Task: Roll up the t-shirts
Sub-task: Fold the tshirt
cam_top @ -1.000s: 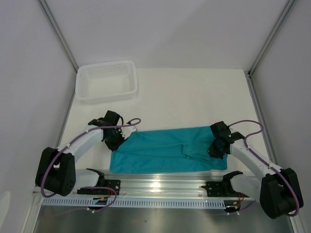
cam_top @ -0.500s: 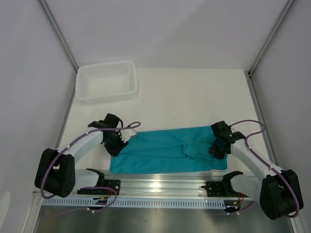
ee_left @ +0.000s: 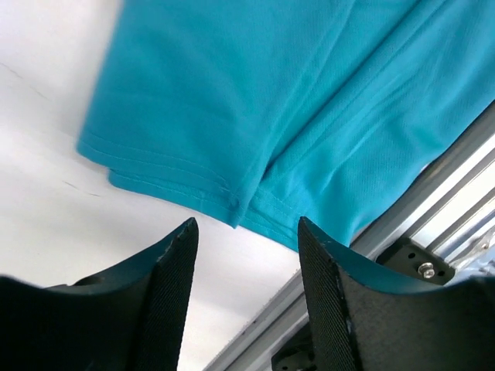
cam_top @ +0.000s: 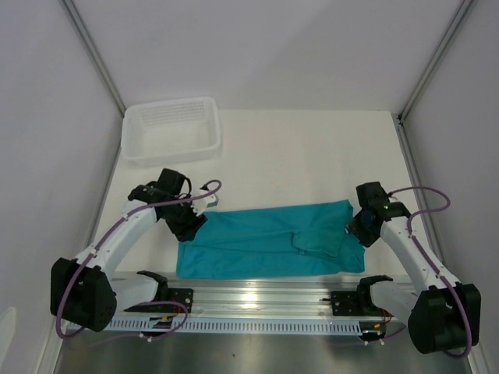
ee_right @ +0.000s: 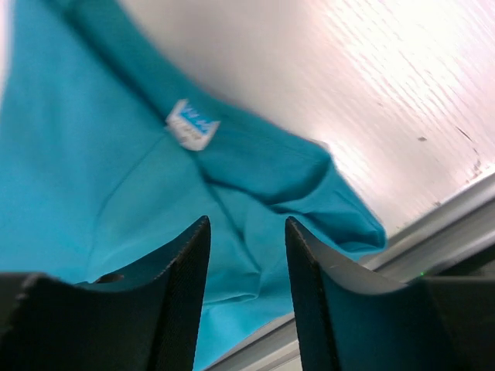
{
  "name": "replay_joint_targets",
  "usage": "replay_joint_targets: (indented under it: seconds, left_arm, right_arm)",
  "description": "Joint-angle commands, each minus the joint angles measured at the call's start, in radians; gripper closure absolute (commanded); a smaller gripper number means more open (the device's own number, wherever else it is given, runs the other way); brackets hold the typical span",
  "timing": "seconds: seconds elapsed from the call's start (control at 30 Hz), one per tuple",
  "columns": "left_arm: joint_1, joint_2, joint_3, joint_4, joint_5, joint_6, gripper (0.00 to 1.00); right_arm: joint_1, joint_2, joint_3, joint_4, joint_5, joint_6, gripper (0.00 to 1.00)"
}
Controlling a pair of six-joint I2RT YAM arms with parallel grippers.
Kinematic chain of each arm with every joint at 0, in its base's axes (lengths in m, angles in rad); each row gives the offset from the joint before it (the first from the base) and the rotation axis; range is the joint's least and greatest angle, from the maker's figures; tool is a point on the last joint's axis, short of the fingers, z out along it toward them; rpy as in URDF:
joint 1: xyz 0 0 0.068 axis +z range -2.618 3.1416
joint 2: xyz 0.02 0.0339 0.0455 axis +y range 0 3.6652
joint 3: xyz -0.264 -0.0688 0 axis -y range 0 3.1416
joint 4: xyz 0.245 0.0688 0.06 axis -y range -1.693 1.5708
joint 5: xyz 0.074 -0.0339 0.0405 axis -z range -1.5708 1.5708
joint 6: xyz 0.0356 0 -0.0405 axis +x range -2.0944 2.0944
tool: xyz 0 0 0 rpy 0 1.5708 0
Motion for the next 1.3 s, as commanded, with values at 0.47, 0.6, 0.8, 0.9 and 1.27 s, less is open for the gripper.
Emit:
replay_joint_targets:
  seconds: [0.47, 0.6, 0.8, 0.9, 1.27]
  left_arm:
    - [0.107, 0.121, 0.068, 0.178, -0.01, -0.081, 0.43]
    - [0.124, 0.107, 0.053, 0.176, -0.004, -0.08, 0.44]
    - [0.139, 0.095, 0.059, 0.164, -0.018, -0.072, 0.43]
    - [0.141, 0.092, 0.06, 0.158, -0.028, -0.072, 0.43]
    - [0.141, 0.075, 0.053, 0.141, -0.065, -0.077, 0.43]
  right_arm:
    - [-0.051, 0.127, -0.172, 0.149, 0.001, 0.147, 0.83]
    - [-0.089, 0.216, -0.153, 0.229, 0.001, 0.098, 0.85]
    - [-0.124, 0.43, -0.002, 0.37, -0.01, -0.003, 0.91]
    - [-0.126, 0.591, 0.159, 0.388, -0.015, -0.057, 0.92]
    - [-0.109, 1.111, 0.816, 0.238, -0.1, -0.149, 0.93]
